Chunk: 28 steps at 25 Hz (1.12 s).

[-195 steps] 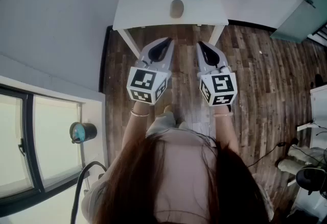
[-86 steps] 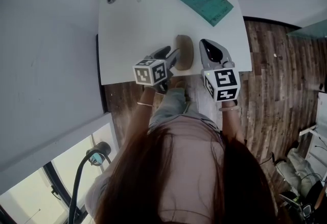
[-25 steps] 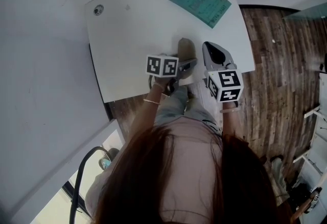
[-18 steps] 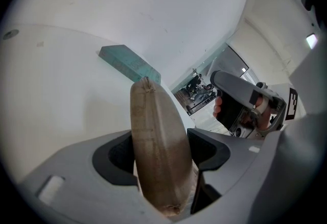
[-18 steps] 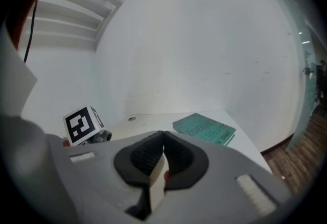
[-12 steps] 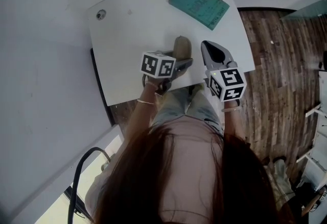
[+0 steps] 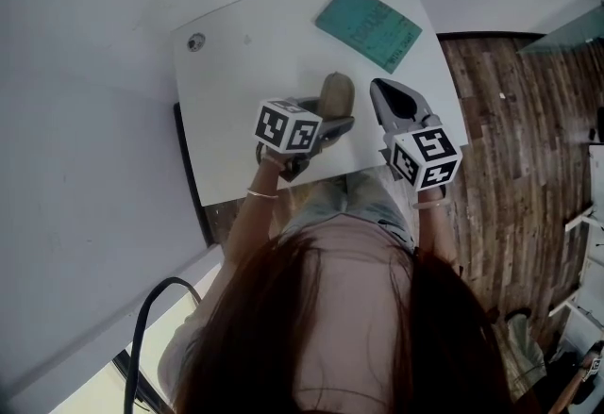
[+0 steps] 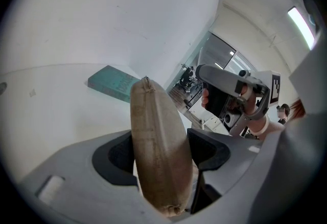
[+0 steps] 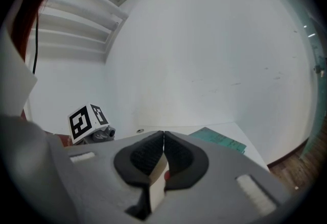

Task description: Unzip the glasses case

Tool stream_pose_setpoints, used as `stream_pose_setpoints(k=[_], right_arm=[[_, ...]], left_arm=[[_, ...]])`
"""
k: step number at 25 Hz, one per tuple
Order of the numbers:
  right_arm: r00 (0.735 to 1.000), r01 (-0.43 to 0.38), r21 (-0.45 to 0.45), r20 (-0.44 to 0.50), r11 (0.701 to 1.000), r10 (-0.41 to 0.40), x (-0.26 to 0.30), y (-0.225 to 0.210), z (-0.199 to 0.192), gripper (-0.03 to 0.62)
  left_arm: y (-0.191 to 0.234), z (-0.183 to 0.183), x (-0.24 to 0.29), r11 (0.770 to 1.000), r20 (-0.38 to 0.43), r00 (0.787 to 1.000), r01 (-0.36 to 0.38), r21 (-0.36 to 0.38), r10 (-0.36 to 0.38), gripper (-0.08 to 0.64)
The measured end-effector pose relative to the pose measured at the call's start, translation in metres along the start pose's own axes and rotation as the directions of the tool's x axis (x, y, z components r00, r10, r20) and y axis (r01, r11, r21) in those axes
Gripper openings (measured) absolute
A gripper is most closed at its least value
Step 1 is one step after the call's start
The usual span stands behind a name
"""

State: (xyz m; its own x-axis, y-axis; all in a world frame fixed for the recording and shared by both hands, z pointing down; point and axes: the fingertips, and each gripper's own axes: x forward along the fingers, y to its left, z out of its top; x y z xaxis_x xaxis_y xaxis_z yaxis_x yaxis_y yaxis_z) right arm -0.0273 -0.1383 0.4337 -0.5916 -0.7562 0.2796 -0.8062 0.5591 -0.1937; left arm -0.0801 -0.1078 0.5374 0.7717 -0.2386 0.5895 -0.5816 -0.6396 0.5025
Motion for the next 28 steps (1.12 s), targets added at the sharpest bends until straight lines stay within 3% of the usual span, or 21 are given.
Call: stream_pose_setpoints(k=[6,8,13,19,28], right_arm=[[0.996,-0.087,0.000,0.032,0.996,0.087,0.005,0.001,0.019,0.005],[0.991,-0.126,0.003,0.037,0.992,0.126,0.006,0.003,0.025,0.038],[0.977,-0.207,0.022,0.065,0.978,0.205,0.007,0.004,0.044,0.039],[0.947,-0.311,0.038,0.096,0.950,0.306,0.004,0.001,0.065,0.052],[0.893,-0.442,0.043,0.113,0.896,0.435,-0.009,-0.005,0.082,0.078]], left_arm=[[-0.002,0.023,-0.010,0.994,-0.005,1.000,0.002,0.111,-0.001,0.310],[-0.005,0.031,-0.014,0.990,-0.001,1.000,0.014,0.138,-0.014,0.310],[-0.017,0.052,-0.023,0.972,0.016,0.998,0.060,0.226,-0.065,0.310],[-0.035,0.065,-0.031,0.924,-0.021,0.994,0.106,0.368,-0.106,0.310],[-0.068,0.082,-0.031,0.847,-0.028,0.980,0.184,0.498,-0.197,0.310]])
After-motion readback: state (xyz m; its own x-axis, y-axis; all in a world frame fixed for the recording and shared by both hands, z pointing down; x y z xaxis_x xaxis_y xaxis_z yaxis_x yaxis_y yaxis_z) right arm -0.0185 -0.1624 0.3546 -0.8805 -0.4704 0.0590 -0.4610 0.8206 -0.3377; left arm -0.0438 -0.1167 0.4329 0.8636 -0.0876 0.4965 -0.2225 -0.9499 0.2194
